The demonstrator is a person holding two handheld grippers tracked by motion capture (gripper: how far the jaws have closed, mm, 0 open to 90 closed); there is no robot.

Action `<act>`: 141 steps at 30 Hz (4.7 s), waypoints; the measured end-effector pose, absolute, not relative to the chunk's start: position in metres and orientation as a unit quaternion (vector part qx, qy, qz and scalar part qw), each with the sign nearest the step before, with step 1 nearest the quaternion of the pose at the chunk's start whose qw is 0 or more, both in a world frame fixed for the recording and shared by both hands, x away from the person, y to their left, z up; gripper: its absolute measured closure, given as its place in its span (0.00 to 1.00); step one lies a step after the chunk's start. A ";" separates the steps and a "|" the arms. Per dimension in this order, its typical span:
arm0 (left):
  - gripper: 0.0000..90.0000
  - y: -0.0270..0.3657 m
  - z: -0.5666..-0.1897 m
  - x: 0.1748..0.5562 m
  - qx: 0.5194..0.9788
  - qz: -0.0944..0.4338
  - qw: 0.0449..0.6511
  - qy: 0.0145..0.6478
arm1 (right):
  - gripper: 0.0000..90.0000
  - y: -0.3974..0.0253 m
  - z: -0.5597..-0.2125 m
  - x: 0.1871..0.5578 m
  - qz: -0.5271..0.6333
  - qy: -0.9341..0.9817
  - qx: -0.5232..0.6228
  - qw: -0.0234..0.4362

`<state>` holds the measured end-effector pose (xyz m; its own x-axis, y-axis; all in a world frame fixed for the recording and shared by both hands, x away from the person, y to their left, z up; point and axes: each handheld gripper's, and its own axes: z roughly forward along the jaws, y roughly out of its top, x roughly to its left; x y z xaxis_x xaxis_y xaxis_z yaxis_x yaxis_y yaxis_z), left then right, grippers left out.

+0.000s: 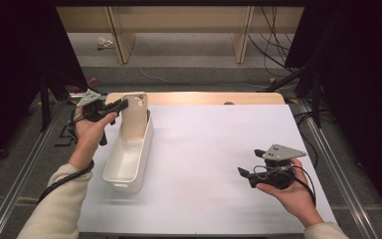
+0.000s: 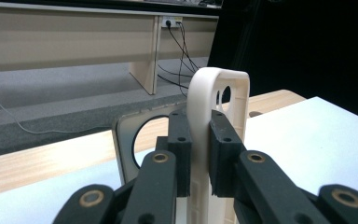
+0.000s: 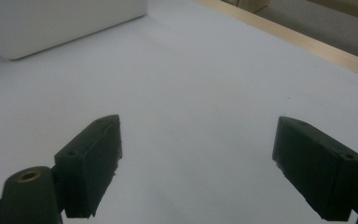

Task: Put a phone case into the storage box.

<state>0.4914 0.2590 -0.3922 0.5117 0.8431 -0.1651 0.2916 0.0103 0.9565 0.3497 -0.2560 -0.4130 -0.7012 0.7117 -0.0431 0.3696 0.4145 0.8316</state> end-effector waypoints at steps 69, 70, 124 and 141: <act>0.87 0.261 -0.413 0.513 0.685 0.248 0.515 0.452 | 0.18 -0.256 -0.413 0.350 0.428 0.817 0.330 0.199; 0.87 0.261 -0.413 0.513 0.686 0.249 0.513 0.452 | 0.18 -0.256 -0.413 0.350 0.428 0.818 0.330 0.199; 0.53 0.254 -0.380 0.500 0.684 0.292 0.477 0.467 | 0.18 -0.256 -0.413 0.350 0.428 0.818 0.330 0.198; 0.18 0.250 -0.371 0.478 0.705 0.263 0.473 0.458 | 0.18 -0.256 -0.413 0.349 0.427 0.818 0.330 0.198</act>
<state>0.4782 0.2497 -0.3711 0.4409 0.8953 -0.0627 0.3968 -0.1318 0.9084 0.3494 -0.2558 -0.4130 -0.7033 0.7097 -0.0417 0.3709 0.4163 0.8301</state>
